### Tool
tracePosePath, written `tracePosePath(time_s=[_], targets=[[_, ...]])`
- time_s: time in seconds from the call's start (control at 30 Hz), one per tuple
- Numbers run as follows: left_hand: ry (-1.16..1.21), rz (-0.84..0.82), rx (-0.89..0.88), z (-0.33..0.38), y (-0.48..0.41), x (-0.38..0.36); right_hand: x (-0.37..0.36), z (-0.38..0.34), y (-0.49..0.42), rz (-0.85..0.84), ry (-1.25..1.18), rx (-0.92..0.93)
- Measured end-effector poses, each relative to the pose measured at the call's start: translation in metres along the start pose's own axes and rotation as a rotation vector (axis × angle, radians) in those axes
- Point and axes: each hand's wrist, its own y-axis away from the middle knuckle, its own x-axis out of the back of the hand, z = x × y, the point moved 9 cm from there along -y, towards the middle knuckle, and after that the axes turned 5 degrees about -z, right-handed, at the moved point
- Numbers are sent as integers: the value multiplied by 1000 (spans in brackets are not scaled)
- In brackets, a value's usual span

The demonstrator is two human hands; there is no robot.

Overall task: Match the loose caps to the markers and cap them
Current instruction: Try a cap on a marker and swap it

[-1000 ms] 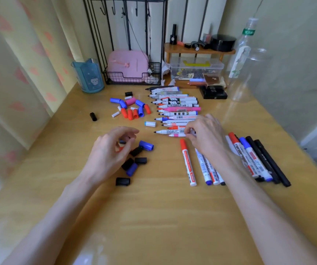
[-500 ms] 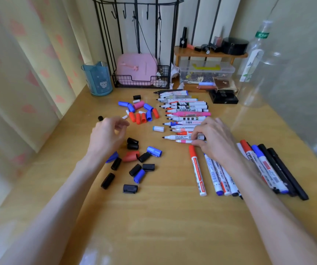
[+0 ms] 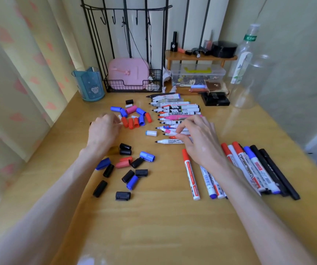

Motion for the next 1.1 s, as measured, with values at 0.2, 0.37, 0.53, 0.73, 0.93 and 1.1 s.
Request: tracePosePath(time_s=[0.2,0.37,0.53,0.73,0.93,1.1], targets=[[433,-92,-210,47,77,26,5,-16,17,12,-79,71],[713,-206,-210,66,126,25,11,-27,34,7,-157,100],[889,-264,-174,64,146,17,22,-33,48,-6,-252,129],[896,-280,-179,57,152,13,21,-43,66,16,-263,186],[825,-250,-181,51,151,15,18,-54,67,38,-224,202],[776,-243,-191,48,150,17,20,-51,67,61,-215,182]])
